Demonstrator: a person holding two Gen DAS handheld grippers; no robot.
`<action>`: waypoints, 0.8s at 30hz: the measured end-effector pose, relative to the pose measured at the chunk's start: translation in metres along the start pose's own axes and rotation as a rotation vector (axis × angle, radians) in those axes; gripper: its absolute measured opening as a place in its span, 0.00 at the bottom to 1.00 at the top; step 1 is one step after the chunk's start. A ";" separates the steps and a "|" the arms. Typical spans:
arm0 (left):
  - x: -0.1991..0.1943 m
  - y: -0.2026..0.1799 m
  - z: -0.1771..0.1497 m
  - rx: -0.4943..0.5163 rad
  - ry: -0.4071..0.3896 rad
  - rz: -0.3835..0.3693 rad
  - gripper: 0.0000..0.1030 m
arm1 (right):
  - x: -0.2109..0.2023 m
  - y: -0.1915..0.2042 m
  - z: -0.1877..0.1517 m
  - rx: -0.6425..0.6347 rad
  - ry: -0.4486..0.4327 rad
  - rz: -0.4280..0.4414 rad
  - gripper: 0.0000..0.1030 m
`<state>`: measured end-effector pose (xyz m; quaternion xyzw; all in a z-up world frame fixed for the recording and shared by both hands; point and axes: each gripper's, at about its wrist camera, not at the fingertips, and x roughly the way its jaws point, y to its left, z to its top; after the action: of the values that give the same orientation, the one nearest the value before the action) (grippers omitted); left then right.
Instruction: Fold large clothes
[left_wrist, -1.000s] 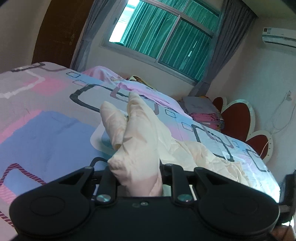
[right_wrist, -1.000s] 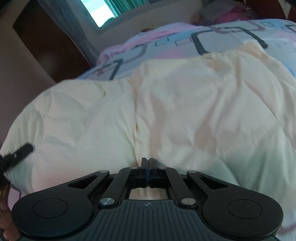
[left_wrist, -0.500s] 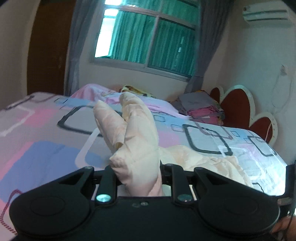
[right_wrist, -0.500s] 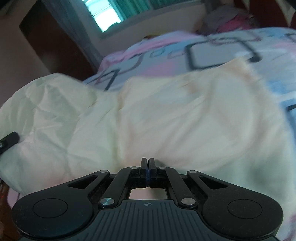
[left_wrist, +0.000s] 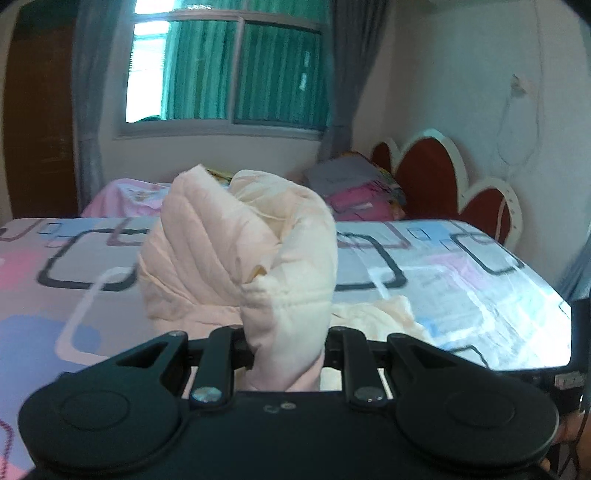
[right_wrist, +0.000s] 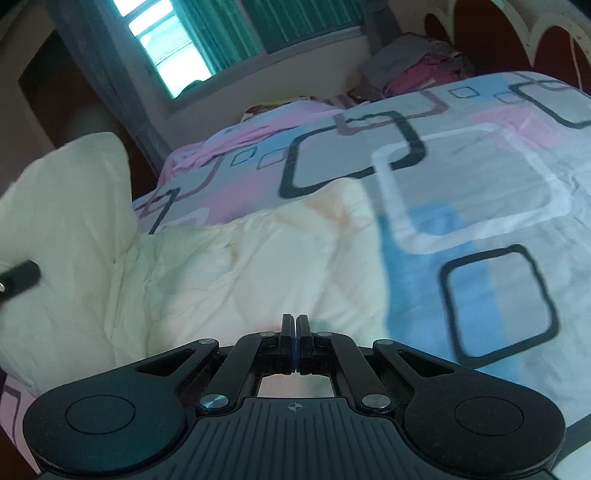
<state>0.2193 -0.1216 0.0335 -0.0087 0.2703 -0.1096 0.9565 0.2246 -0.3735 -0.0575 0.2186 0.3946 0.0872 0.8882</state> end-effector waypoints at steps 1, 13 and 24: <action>0.006 -0.009 -0.001 0.011 0.014 -0.011 0.19 | -0.005 -0.007 0.000 0.010 -0.004 -0.005 0.00; 0.090 -0.090 -0.053 0.129 0.250 -0.258 0.83 | -0.031 -0.067 -0.003 0.166 0.005 -0.028 0.23; 0.015 -0.014 -0.018 -0.141 0.145 -0.501 0.86 | -0.066 -0.053 0.019 0.155 -0.132 0.137 0.94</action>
<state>0.2190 -0.1379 0.0117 -0.1338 0.3343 -0.3240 0.8749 0.1932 -0.4481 -0.0274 0.3185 0.3250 0.1021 0.8846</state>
